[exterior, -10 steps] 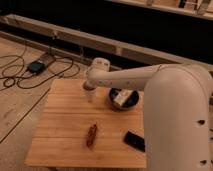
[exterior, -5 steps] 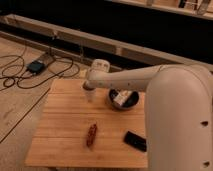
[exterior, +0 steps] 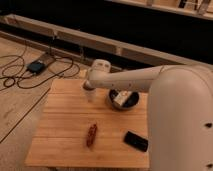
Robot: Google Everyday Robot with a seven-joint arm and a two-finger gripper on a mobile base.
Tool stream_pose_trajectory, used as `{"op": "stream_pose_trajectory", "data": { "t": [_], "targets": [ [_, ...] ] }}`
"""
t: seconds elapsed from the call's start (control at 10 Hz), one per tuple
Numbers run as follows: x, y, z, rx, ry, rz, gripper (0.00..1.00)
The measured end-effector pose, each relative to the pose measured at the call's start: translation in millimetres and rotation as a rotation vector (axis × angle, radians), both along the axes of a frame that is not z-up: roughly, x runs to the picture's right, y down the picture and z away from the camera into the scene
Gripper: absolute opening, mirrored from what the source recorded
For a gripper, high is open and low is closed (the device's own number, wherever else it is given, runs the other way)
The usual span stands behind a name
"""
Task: Place the white sponge in the ceramic cup
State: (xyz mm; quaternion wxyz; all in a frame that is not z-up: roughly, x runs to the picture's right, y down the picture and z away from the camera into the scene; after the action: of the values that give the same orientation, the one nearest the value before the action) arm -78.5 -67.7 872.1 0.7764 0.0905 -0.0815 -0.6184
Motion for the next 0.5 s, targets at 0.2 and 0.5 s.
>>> {"op": "stream_pose_trajectory", "data": {
  "t": [0.2, 0.5],
  "targets": [
    [-3, 4, 0.2, -0.011, -0.012, 0.000, 0.80],
    [-8, 14, -3.9, -0.041, -0.038, -0.004, 0.80]
  ]
}}
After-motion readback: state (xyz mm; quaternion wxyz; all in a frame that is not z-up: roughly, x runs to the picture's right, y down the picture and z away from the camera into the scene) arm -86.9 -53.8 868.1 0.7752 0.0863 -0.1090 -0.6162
